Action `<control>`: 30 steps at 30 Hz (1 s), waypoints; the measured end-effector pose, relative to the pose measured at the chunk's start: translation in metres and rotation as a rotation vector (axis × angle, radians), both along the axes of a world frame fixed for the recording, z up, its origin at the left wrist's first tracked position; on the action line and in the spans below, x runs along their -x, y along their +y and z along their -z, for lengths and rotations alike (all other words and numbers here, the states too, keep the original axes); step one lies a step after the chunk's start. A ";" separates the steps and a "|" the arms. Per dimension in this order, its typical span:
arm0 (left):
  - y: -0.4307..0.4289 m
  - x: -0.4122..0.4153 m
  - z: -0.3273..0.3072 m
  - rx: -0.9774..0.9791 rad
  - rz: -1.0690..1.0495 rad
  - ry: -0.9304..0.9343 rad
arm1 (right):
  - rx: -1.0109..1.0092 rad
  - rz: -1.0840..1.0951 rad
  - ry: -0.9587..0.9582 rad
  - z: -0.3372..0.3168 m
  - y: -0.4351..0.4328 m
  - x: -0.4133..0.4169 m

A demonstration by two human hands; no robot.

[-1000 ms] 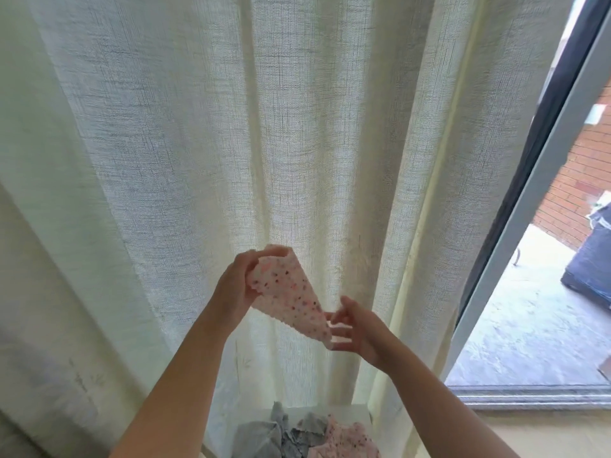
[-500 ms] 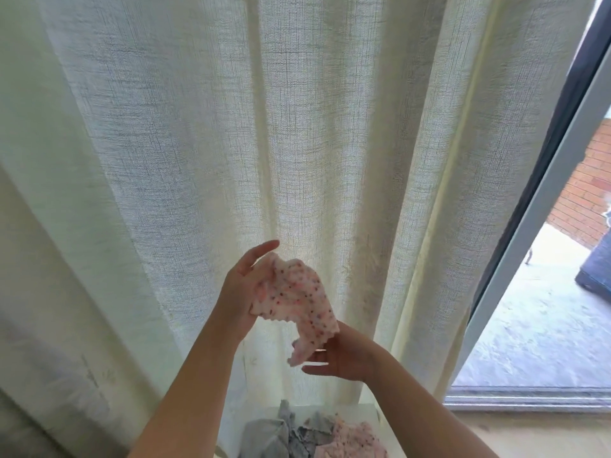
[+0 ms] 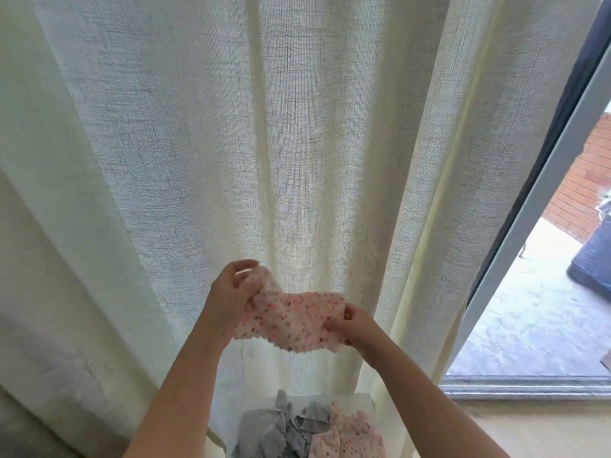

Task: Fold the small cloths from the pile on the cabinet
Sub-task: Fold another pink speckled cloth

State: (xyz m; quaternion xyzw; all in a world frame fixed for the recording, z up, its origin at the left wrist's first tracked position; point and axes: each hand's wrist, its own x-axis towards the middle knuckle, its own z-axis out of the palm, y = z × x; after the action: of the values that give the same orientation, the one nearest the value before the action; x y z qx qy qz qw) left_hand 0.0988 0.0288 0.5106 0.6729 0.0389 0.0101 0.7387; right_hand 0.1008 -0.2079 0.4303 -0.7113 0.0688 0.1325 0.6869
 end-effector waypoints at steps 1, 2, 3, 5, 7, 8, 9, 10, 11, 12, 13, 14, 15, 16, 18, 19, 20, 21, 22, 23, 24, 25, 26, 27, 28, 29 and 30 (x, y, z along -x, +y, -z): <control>0.000 -0.001 0.001 0.033 0.039 0.029 | 0.036 0.001 -0.006 0.001 -0.001 0.000; 0.000 0.000 0.001 0.057 0.067 0.040 | 0.052 -0.001 -0.004 0.003 -0.001 0.000; -0.001 0.000 0.002 0.058 0.071 0.035 | 0.058 -0.003 0.007 0.005 -0.001 0.000; -0.005 0.001 0.001 0.038 0.030 -0.006 | 0.075 0.001 0.045 0.008 0.001 0.002; -0.010 0.002 -0.001 0.008 -0.012 -0.062 | 0.091 0.016 0.087 0.010 0.004 0.004; -0.011 0.003 -0.002 -0.011 -0.012 -0.084 | 0.090 0.020 0.099 0.010 0.004 0.005; -0.012 0.003 -0.002 -0.029 -0.003 -0.100 | 0.089 0.016 0.102 0.011 0.005 0.006; -0.013 0.004 -0.003 -0.041 0.010 -0.114 | 0.093 0.008 0.097 0.012 0.005 0.007; -0.013 0.004 -0.003 -0.055 0.017 -0.120 | 0.107 0.001 0.089 0.013 0.006 0.008; -0.013 0.004 -0.003 -0.067 0.015 -0.117 | 0.142 0.000 0.075 0.015 0.007 0.009; -0.013 0.003 -0.002 -0.081 0.003 -0.111 | 0.200 0.009 0.057 0.017 0.008 0.009; -0.013 0.003 -0.001 -0.102 -0.019 -0.105 | 0.267 0.024 0.034 0.018 0.009 0.009; -0.012 0.003 0.001 -0.140 -0.047 -0.102 | 0.322 0.038 0.017 0.020 0.009 0.008; -0.011 0.004 0.004 -0.193 -0.076 -0.096 | 0.347 0.049 0.006 0.021 0.009 0.007; -0.004 0.005 0.012 -0.314 -0.126 -0.053 | 0.295 0.068 0.009 0.020 0.006 0.006; 0.001 0.006 0.017 -0.368 -0.142 -0.008 | 0.224 0.083 0.014 0.020 0.004 0.006; 0.006 0.008 0.023 -0.406 -0.154 0.042 | 0.144 0.098 0.020 0.019 0.001 0.007; 0.012 0.009 0.029 -0.437 -0.158 0.094 | 0.072 0.117 0.030 0.017 -0.002 0.008; 0.017 0.010 0.035 -0.467 -0.154 0.140 | 0.013 0.134 0.041 0.016 -0.005 0.009; 0.021 0.011 0.041 -0.491 -0.144 0.180 | -0.043 0.148 0.050 0.015 -0.007 0.009; 0.025 0.011 0.047 -0.491 -0.133 0.222 | -0.100 0.160 0.058 0.014 -0.009 0.009; 0.029 0.010 0.053 -0.453 -0.124 0.271 | -0.156 0.170 0.066 0.012 -0.011 0.009; 0.031 0.011 0.058 -0.395 -0.116 0.327 | -0.193 0.166 0.071 0.010 -0.013 0.010; 0.033 0.011 0.061 -0.333 -0.105 0.387 | -0.217 0.162 0.069 0.007 -0.014 0.011; 0.033 0.013 0.063 -0.272 -0.095 0.449 | -0.223 0.157 0.061 0.005 -0.016 0.012; 0.032 0.015 0.065 -0.218 -0.085 0.503 | -0.227 0.157 0.056 0.003 -0.018 0.013; 0.031 0.017 0.066 -0.176 -0.078 0.539 | -0.232 0.161 0.053 0.001 -0.020 0.013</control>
State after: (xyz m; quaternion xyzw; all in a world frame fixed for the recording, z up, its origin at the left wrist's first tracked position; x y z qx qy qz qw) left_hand 0.0816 0.0602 0.4448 0.7110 0.2586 -0.1373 0.6394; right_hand 0.0876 -0.2278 0.4294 -0.6156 0.1279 0.1030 0.7707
